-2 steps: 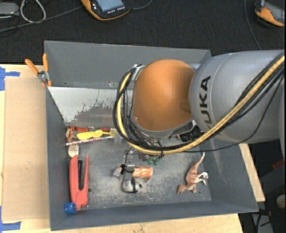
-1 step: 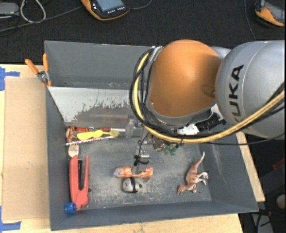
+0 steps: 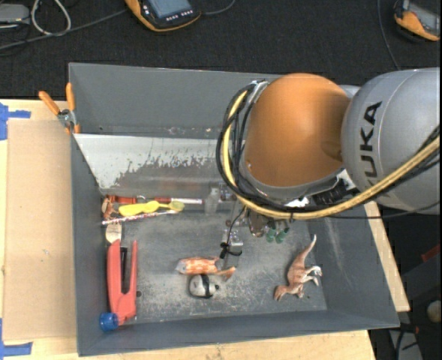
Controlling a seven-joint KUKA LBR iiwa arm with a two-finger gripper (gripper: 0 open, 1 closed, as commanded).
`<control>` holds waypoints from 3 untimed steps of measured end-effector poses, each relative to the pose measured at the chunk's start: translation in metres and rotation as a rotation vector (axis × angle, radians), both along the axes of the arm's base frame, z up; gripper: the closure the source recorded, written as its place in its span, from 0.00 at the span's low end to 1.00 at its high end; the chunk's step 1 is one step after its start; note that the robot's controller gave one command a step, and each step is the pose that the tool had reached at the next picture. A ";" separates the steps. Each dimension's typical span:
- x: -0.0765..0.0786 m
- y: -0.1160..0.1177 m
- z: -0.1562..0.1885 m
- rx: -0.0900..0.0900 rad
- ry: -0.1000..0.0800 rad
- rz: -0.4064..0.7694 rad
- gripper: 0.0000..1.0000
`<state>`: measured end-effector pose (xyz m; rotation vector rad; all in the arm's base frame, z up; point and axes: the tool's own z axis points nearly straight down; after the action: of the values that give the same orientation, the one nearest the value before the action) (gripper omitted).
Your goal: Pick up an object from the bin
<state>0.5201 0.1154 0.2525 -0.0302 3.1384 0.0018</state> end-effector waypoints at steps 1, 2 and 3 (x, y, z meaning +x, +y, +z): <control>-0.032 -0.036 -0.043 -0.001 0.010 -0.029 0.00; -0.026 -0.050 -0.083 0.000 0.005 0.075 0.00; -0.037 -0.052 -0.140 0.001 0.003 -0.114 0.00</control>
Offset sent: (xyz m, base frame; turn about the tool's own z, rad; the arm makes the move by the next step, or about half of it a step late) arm -0.0259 -0.0547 -0.0887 -0.0795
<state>0.4835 0.0636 0.1126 0.1493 3.1384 0.0038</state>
